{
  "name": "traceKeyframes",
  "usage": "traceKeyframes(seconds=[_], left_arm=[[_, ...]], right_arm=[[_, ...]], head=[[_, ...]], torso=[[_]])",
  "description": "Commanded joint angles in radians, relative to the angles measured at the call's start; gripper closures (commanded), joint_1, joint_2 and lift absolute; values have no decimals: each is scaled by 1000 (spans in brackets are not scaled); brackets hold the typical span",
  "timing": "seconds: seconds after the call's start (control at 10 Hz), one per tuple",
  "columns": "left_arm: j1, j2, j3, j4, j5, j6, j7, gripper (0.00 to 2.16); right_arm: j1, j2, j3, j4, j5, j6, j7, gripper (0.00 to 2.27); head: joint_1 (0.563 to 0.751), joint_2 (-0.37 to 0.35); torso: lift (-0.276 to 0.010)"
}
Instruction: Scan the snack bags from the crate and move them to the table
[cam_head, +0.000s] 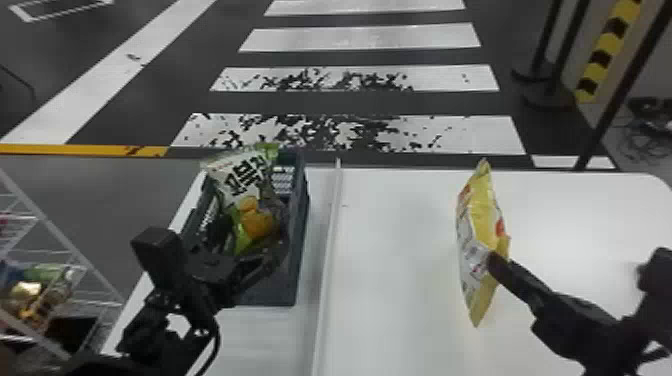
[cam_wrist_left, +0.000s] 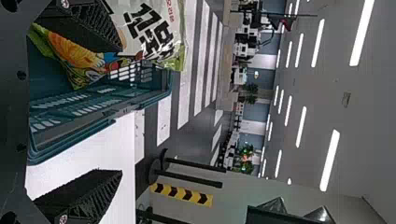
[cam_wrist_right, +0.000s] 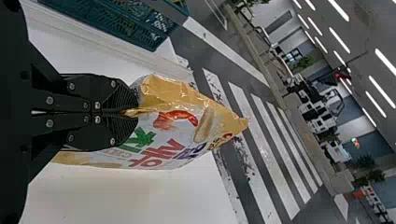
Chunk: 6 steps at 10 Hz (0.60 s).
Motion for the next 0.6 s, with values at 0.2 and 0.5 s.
traceKeyframes(seconds=[0.2, 0.5], left_arm=[[-4, 0, -10, 6, -2, -11, -1, 66], [-3, -2, -16, 8, -14, -14, -1, 66]], right_arm=[[9, 42, -144, 191, -210, -35, 65, 2250], [24, 53, -201, 252, -262, -41, 31, 2250]], head=[[695, 31], [695, -31]], torso=[[-95], [-95]])
